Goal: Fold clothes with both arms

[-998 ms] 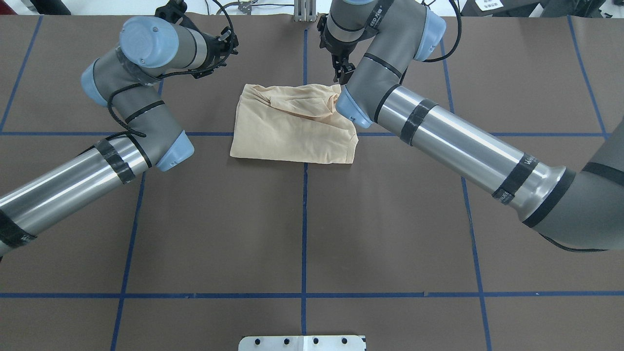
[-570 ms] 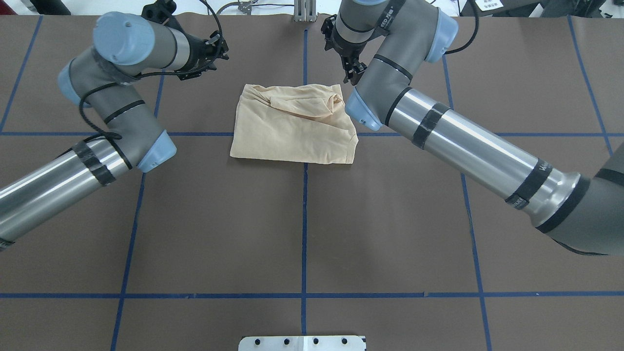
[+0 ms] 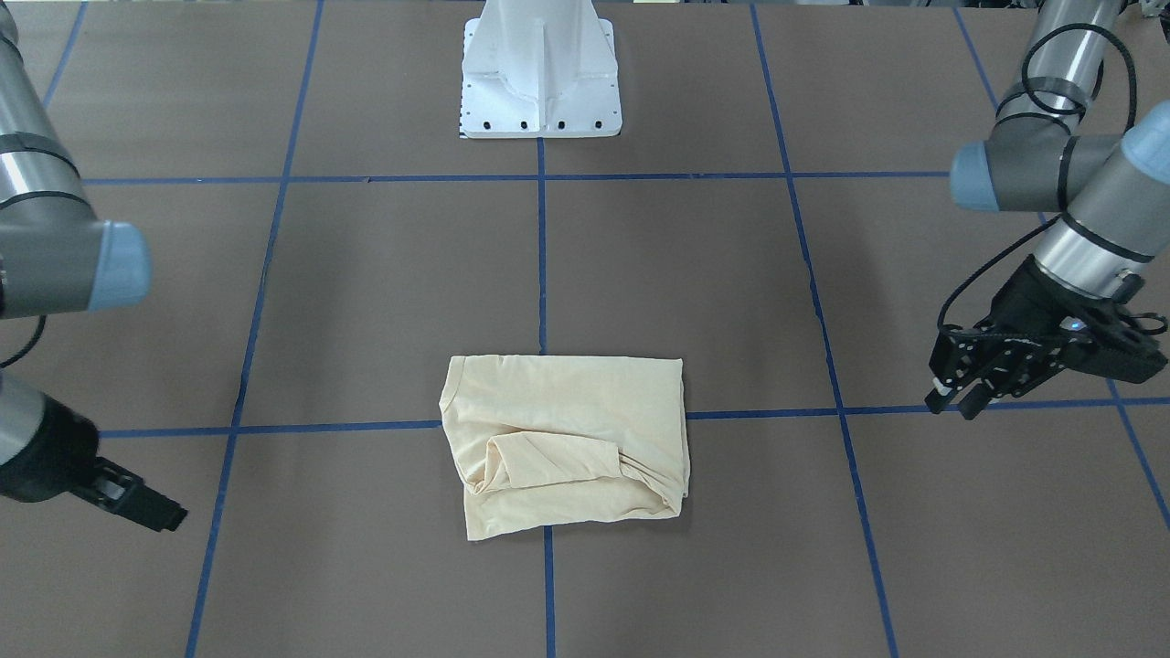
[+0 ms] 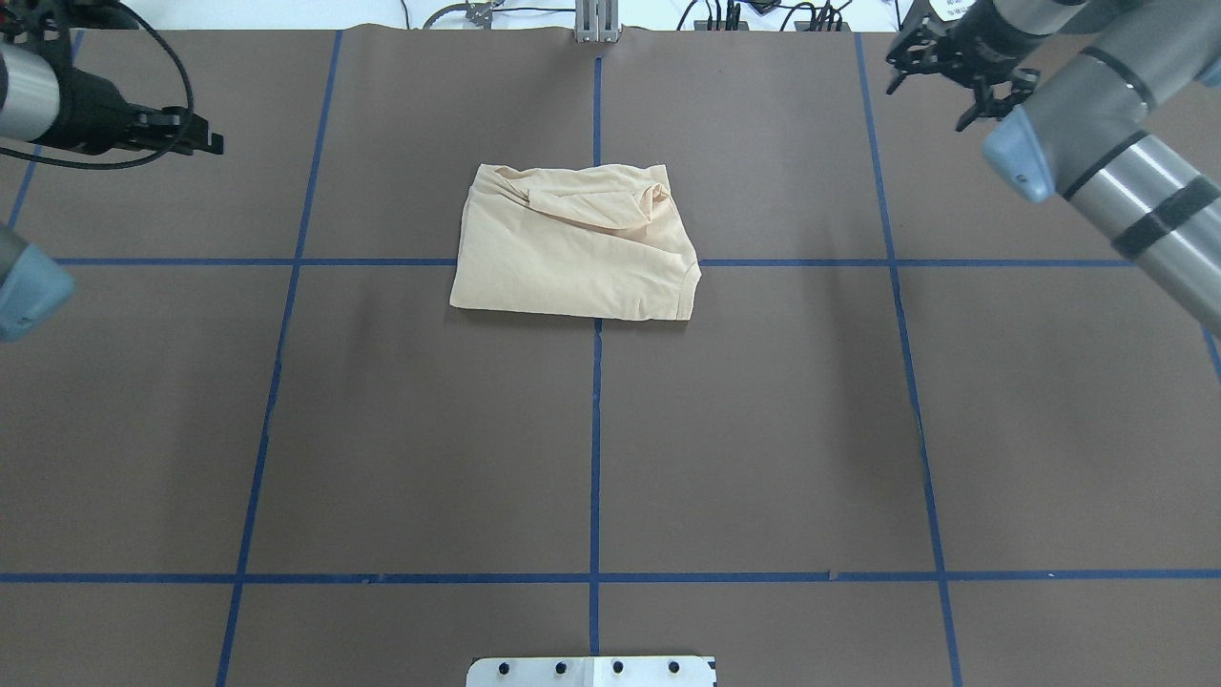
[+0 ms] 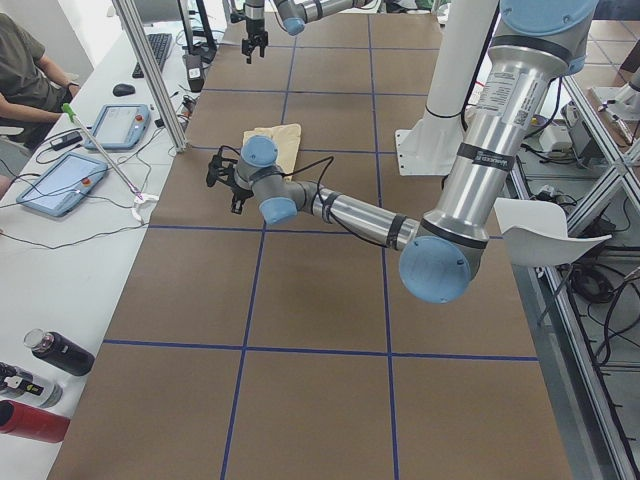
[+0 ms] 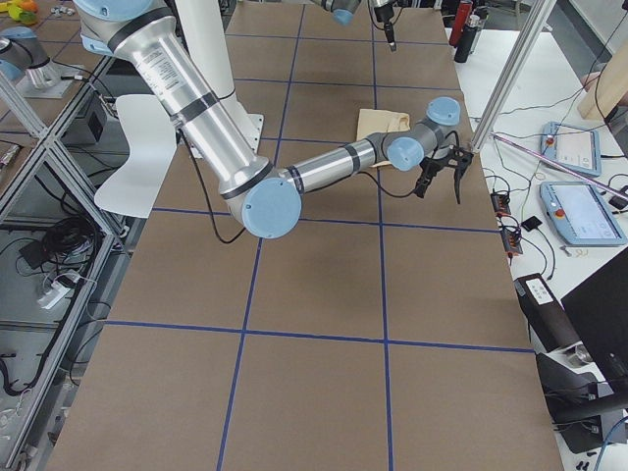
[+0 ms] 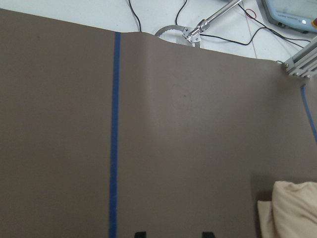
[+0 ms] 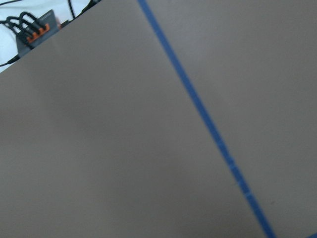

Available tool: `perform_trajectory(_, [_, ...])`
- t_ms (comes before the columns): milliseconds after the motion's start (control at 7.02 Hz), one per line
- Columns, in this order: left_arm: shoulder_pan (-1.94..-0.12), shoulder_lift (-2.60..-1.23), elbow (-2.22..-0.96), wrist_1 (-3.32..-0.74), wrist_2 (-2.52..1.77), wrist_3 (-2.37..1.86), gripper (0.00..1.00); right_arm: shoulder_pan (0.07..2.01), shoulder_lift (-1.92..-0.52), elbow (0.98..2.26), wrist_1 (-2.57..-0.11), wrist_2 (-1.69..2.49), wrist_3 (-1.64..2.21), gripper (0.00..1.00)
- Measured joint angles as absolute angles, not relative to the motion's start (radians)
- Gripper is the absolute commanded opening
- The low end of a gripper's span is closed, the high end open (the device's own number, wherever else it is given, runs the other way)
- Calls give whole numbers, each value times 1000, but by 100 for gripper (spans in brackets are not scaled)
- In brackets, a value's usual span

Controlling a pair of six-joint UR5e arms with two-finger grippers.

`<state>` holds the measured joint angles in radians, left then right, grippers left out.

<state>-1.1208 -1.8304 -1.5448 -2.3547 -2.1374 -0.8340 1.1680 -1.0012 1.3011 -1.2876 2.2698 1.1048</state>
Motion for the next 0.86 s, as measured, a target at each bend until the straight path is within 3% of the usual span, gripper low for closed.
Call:
perform_trajectory(428, [-1278,-1641,-1589,-2350,-2210,-473,49,1337,-1223,1401,-1352,2292,599,100])
perform_trajectory(713, [-1398,-1581,-1617,-2219,-2290,-234,100,1409,-1376,1539,-1473,2292,313,100])
perform_trajectory(855, [-1444,-1573,-1632,-2106,-2306,-104,100,1418,-1432,1619,-1525,2291,258,100])
